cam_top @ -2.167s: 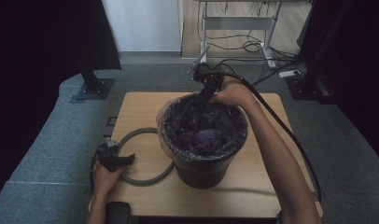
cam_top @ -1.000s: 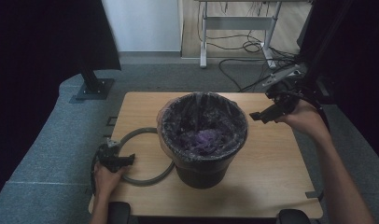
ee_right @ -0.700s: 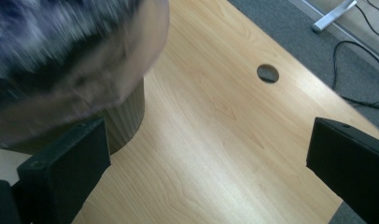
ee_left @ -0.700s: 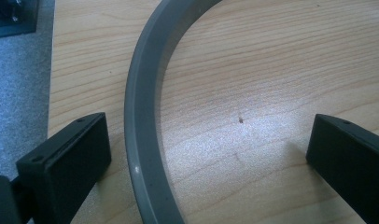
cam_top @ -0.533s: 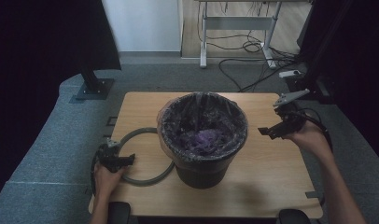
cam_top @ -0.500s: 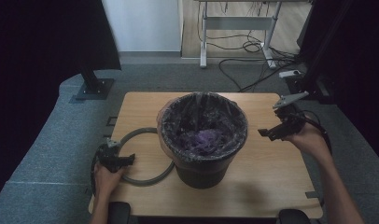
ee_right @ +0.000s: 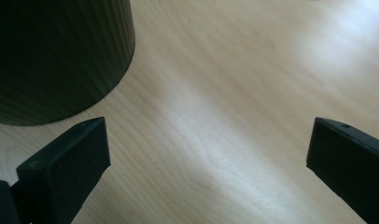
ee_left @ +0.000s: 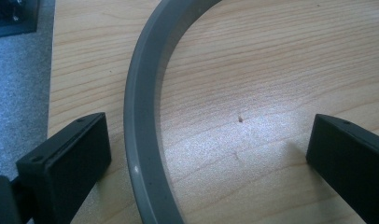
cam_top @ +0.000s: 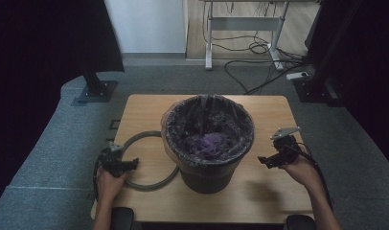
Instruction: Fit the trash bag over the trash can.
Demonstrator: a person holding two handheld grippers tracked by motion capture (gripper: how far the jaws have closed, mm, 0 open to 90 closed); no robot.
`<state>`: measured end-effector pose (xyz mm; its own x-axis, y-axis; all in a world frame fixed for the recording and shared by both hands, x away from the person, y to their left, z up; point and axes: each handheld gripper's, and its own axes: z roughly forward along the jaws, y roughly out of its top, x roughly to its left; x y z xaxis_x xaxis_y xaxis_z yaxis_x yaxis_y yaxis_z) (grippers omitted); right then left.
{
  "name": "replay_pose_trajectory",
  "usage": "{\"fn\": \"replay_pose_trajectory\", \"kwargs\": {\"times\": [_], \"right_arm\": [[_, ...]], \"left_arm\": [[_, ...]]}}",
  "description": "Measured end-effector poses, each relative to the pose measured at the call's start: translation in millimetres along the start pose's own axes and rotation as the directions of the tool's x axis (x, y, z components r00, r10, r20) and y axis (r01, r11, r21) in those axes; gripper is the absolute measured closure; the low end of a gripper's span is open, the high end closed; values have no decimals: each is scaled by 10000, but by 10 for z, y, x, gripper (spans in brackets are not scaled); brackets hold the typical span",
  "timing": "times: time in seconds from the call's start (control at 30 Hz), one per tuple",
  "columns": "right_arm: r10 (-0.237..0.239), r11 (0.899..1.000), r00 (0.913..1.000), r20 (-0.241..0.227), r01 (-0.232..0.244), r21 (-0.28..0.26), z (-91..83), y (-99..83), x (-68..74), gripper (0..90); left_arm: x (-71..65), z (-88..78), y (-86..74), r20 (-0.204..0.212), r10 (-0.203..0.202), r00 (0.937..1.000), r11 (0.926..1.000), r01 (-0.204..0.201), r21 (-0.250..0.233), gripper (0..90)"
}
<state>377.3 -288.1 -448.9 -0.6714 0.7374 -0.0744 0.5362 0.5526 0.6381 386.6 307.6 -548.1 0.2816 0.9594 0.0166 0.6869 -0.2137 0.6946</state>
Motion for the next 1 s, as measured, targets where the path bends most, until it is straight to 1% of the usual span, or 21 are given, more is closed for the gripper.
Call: {"fn": "replay_pose_trajectory", "kwargs": {"times": [0.07, 0.13, 0.23, 0.43, 0.5, 0.57, 0.6, 0.63, 0.67, 0.73, 0.8, 1.0], "right_arm": [[94, 10000, 10000, -21, -94, 5, 73, -95, 22, 0], [258, 9996, 9997, 22, -258, -90, 149, -203, 35, 0], [537, 9982, 9985, -54, -538, -261, 248, -333, 59, 0], [675, 9976, 9977, 30, -674, -156, 475, -606, 134, 0], [751, 9970, 9972, 14, -751, -202, 545, -700, 149, 0], [918, 9953, 9958, 9, -918, -312, 610, -796, 148, 0], [1094, 9929, 9940, -99, -1097, -461, 638, -844, 135, 0], [1325, 9862, 9911, -157, -1334, -976, 648, -888, 118, 0], [1478, 9830, 9889, -163, -1487, -1077, 643, -903, 101, 0], [1612, 9813, 9869, -9, -1603, -1068, 639, -911, 87, 0], [1490, 9841, 9887, 155, -1467, -1000, 646, -906, 103, 0], [1452, 9848, 9893, 162, -1429, -989, 646, -906, 109, 0]], "left_arm": [[0, -2, 0, 1, 5, 10000, 10000, -5, 21, 0], [-1, -3, 0, -2, 2, 10000, 10000, -2, 25, 0], [-3, -4, -1, -9, -2, 10000, 10000, 2, 29, 0], [-9, -5, -3, 1, -14, 10000, 10000, 14, 10, 0], [-10, -6, -3, 3, -10, 10000, 10000, 10, 10, 0], [-10, -6, -4, 3, -10, 10000, 10000, 10, 8, 0], [-11, -6, -4, 3, -10, 10000, 10000, 10, 3, 0], [-10, -7, -4, 6, -1, 10000, 10000, 1, 15, 0], [-11, -6, -4, 8, -4, 10000, 10000, 4, 11, 0], [-11, -6, -4, 8, -5, 10000, 10000, 5, 8, 0], [-10, -6, -4, 8, 1, 10000, 10000, -1, 8, 0], [-7, -20, -12, 79, 72, 9999, 10000, -72, 68, 0]]}}
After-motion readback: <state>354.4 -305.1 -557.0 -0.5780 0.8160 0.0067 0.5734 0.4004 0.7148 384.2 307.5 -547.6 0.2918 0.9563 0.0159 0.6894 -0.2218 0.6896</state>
